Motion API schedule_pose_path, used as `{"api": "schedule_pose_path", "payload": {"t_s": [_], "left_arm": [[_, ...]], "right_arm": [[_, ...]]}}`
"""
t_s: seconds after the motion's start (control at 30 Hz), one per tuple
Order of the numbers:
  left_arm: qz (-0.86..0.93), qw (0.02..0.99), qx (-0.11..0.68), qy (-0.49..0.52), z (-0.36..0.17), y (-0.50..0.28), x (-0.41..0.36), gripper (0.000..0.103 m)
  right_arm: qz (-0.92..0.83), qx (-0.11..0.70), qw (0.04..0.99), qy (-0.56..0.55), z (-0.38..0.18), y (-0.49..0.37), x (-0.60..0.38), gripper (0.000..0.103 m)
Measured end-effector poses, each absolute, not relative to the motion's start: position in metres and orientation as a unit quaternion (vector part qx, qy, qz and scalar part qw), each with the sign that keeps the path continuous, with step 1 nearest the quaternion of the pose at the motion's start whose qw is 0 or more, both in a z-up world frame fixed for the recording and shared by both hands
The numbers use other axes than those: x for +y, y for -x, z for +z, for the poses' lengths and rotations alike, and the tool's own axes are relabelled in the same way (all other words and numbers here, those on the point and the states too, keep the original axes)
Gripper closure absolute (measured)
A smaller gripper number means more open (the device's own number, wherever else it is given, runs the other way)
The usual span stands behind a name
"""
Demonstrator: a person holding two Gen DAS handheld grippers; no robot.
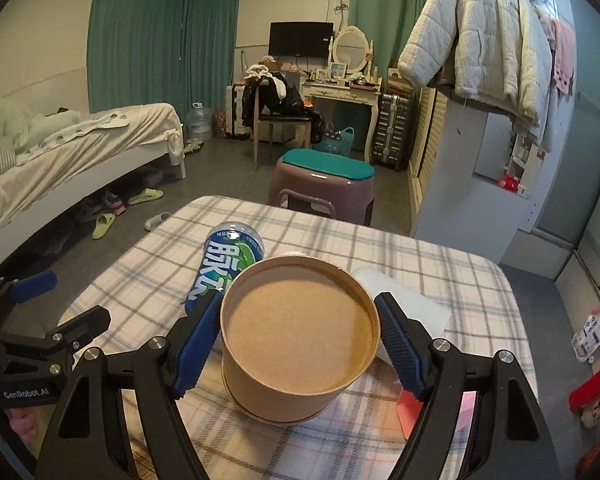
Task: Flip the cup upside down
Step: 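Rotate the brown cup in the right tool so its opening faces down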
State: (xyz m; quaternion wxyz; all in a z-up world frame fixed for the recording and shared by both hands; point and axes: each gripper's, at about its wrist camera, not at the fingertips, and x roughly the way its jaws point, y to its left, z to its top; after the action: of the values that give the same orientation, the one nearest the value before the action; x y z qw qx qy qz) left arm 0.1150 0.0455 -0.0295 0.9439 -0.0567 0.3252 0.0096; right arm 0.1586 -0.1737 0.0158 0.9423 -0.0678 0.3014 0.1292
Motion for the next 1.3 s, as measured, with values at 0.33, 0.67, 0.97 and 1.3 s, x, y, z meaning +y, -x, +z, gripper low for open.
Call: {"api": "schedule_pose_path", "payload": {"t_s": [0.33,0.67,0.97,1.3], "left_arm": [[0.003,0.941,0.337,0.043,-0.035,-0.119,0.028,0.000],[0.003,0.939,0.340,0.041,-0.036,-0.119,0.024,0.000],[0.007,0.939,0.341,0.039,-0.036,-0.117,0.025,0.000],[0.015,0.942,0.333,0.030,-0.027,-0.105,0.025,0.000]], "right_arm": [[0.142,0.328,0.932,0.050,-0.004,-0.167,-0.179,0.026],[0.144,0.346,0.926,0.051,-0.016,-0.173,-0.179,0.026],[0.141,0.346,0.926,0.058,-0.017,-0.176,-0.175,0.026],[0.142,0.327,0.934,0.037,-0.005,-0.169,-0.181,0.020]]}}
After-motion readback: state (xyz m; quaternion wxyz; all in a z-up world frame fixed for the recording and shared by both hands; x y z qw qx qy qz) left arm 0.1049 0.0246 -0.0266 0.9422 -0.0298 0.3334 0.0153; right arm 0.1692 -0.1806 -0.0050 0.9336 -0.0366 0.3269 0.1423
